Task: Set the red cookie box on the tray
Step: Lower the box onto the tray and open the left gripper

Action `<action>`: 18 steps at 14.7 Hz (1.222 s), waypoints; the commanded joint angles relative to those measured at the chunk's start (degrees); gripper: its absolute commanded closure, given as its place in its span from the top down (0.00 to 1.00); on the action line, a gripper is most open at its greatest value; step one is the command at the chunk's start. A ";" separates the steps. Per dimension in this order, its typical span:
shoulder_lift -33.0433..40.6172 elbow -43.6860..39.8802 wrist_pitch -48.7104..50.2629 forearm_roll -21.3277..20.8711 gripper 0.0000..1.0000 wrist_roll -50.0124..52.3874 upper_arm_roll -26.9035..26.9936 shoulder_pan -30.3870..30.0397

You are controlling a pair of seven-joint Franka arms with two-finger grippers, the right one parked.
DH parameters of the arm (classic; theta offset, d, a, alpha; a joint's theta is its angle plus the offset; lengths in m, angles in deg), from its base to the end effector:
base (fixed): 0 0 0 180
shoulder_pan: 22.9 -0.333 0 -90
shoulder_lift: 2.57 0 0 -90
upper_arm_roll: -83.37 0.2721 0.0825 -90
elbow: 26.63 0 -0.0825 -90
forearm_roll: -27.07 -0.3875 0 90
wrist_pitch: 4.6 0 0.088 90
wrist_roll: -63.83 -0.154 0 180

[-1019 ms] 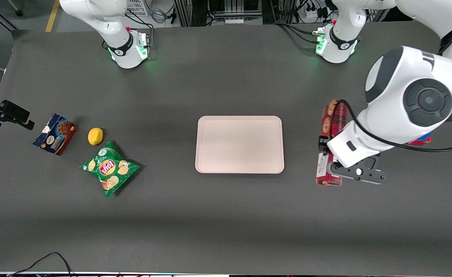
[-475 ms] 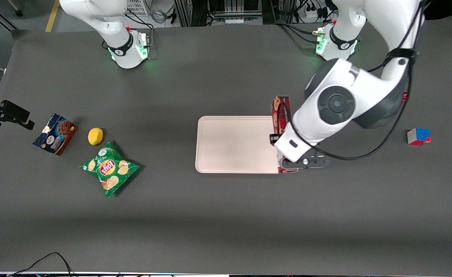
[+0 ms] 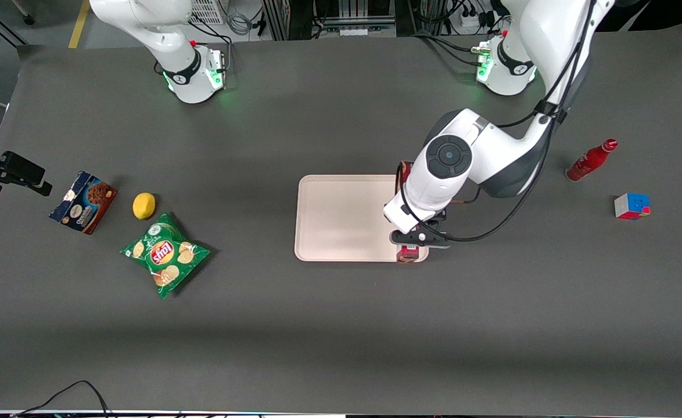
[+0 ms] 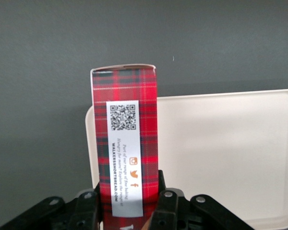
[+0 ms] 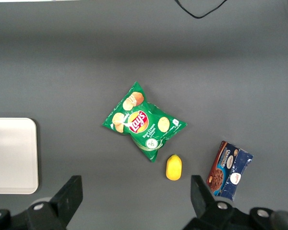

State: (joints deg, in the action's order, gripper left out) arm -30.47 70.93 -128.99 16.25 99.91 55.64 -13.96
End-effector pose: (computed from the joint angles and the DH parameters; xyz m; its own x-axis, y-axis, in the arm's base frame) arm 0.5417 -0.3669 0.2532 0.9981 -0.0615 0.0005 -0.0614 -0.9954 0.0742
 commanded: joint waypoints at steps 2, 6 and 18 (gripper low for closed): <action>0.66 4.30 -3.23 -4.37 0.00 4.59 -0.04 -0.24; -1.72 6.67 -7.18 -10.70 0.00 10.66 -0.04 0.28; -4.10 10.36 -12.99 -12.29 0.00 11.37 -0.04 0.28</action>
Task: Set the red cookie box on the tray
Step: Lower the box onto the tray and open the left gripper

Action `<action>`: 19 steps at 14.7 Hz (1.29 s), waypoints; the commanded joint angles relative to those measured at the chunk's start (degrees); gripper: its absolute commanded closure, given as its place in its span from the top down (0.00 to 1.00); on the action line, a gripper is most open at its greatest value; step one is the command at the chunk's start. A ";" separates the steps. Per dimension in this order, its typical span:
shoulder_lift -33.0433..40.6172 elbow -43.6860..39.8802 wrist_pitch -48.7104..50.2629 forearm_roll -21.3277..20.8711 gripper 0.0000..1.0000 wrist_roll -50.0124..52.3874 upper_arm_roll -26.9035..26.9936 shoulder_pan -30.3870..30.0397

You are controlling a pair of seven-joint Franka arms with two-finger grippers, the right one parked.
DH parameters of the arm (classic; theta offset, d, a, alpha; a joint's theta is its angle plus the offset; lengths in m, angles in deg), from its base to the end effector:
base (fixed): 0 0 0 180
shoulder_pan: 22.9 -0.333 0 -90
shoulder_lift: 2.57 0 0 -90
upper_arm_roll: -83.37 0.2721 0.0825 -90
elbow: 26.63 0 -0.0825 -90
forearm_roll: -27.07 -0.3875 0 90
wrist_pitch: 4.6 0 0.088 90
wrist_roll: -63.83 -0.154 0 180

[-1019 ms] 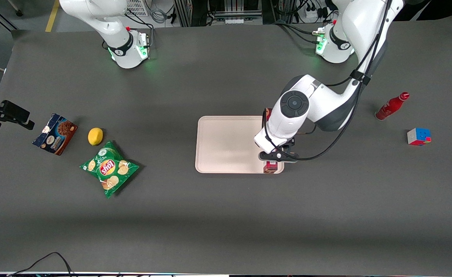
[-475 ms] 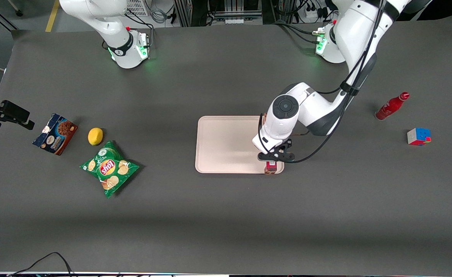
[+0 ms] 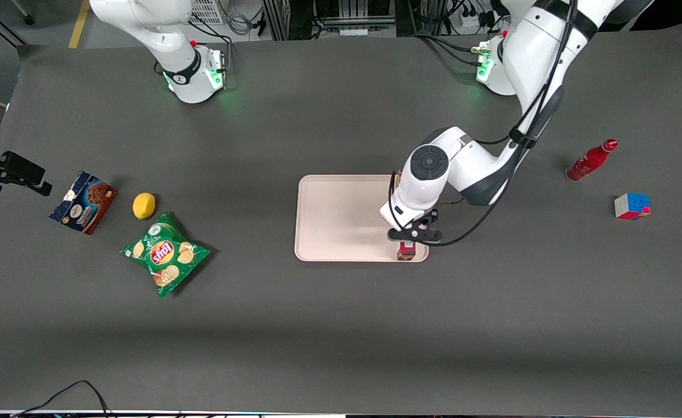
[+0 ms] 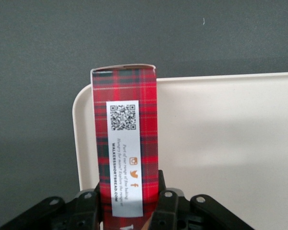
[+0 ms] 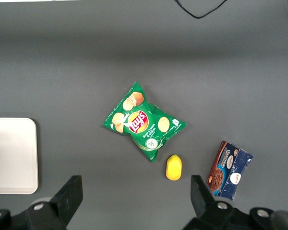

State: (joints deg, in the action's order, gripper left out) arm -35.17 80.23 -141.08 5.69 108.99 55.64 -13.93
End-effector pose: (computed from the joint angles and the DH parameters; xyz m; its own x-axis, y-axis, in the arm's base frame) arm 0.5073 -0.3634 0.1556 0.9981 -0.0522 0.0316 -0.0527 -0.9985 0.0175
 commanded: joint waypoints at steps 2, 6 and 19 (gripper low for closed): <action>0.34 1.94 -2.38 -3.66 0.00 4.31 -0.03 0.18; -0.36 1.95 -2.74 -4.64 0.00 5.02 -0.03 0.09; -0.45 1.25 -2.13 -4.64 1.00 4.59 -0.03 -0.26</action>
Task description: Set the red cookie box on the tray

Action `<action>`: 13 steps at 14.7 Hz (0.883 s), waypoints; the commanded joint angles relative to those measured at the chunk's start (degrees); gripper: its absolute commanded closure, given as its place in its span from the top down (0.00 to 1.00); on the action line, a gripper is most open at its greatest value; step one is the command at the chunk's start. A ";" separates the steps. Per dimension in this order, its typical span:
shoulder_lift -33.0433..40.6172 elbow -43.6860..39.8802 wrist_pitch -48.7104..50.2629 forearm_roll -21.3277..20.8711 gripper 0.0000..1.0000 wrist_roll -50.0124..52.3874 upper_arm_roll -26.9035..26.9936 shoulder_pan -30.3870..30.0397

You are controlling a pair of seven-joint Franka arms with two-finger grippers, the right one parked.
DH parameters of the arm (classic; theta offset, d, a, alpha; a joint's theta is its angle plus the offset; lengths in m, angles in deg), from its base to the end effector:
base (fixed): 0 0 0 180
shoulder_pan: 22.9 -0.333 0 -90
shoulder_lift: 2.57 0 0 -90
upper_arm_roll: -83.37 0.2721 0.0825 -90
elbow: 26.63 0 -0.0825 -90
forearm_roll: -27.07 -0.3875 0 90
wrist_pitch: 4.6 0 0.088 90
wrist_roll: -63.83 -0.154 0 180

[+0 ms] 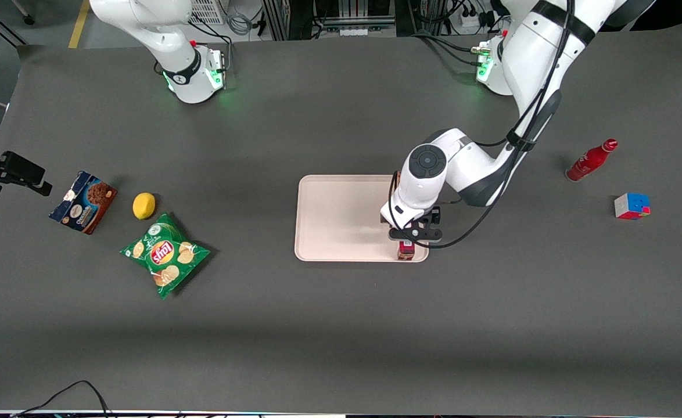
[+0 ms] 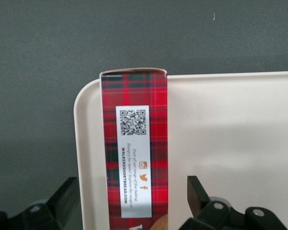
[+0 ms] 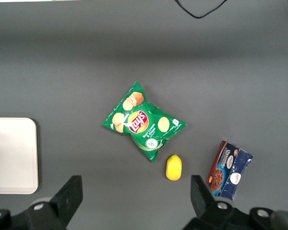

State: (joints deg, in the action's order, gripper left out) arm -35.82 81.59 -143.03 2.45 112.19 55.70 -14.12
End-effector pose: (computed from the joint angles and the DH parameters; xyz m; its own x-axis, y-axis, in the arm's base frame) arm 0.5028 -0.3606 0.1429 0.9979 -0.0398 0.0515 -0.0400 -0.9992 0.0035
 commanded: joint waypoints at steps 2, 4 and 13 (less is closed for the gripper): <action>1.34 -2.13 1.92 -1.40 1.00 1.21 -0.19 -0.17; 3.45 -7.03 10.67 -0.70 1.00 -0.01 -0.71 -0.17; 12.05 -35.71 50.51 12.58 1.00 -16.69 -3.09 -0.61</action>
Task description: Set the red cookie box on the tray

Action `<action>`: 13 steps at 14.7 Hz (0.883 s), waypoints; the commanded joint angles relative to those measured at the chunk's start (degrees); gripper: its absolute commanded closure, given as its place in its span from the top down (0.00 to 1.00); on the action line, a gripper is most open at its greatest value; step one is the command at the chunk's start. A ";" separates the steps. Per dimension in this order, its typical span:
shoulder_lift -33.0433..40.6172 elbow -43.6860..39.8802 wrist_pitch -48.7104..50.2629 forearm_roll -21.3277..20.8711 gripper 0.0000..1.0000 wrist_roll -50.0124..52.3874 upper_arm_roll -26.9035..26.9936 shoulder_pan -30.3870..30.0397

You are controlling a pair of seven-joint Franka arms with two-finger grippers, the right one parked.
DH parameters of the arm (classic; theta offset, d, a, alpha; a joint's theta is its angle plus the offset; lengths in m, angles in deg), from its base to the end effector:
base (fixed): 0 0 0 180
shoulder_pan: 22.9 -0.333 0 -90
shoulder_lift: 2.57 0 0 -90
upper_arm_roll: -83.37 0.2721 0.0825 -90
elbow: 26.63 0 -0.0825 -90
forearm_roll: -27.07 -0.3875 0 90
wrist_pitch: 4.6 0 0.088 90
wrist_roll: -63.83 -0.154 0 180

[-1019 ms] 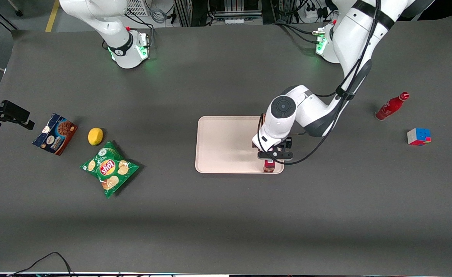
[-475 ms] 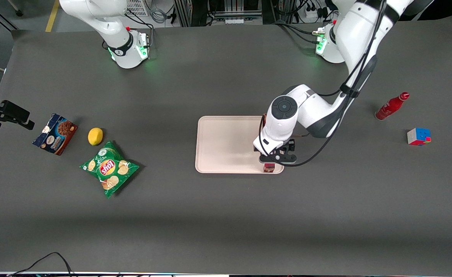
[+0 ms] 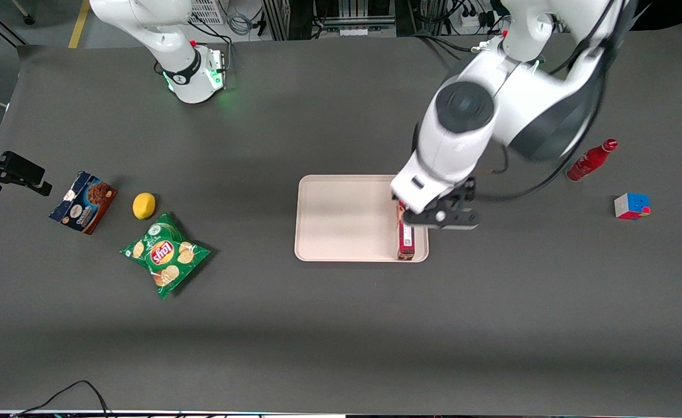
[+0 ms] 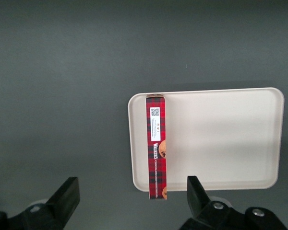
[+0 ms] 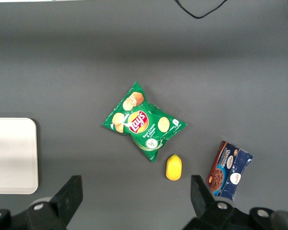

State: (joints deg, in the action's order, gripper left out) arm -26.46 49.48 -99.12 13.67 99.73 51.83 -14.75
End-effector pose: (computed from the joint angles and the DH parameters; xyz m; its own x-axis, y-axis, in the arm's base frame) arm 0.5502 -0.3508 0.4315 0.9984 -0.0537 -0.0189 -0.0544 -0.9978 -0.0369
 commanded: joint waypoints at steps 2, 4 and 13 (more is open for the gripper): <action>6.12 -5.44 11.62 2.06 1.00 -14.32 5.23 0.11; 8.85 -5.19 12.34 2.85 1.00 -22.06 12.18 0.54; 11.76 7.62 -2.83 9.45 1.00 -41.51 36.98 3.89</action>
State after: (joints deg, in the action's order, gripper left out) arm -16.21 49.41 -93.94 20.80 63.62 83.03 -12.46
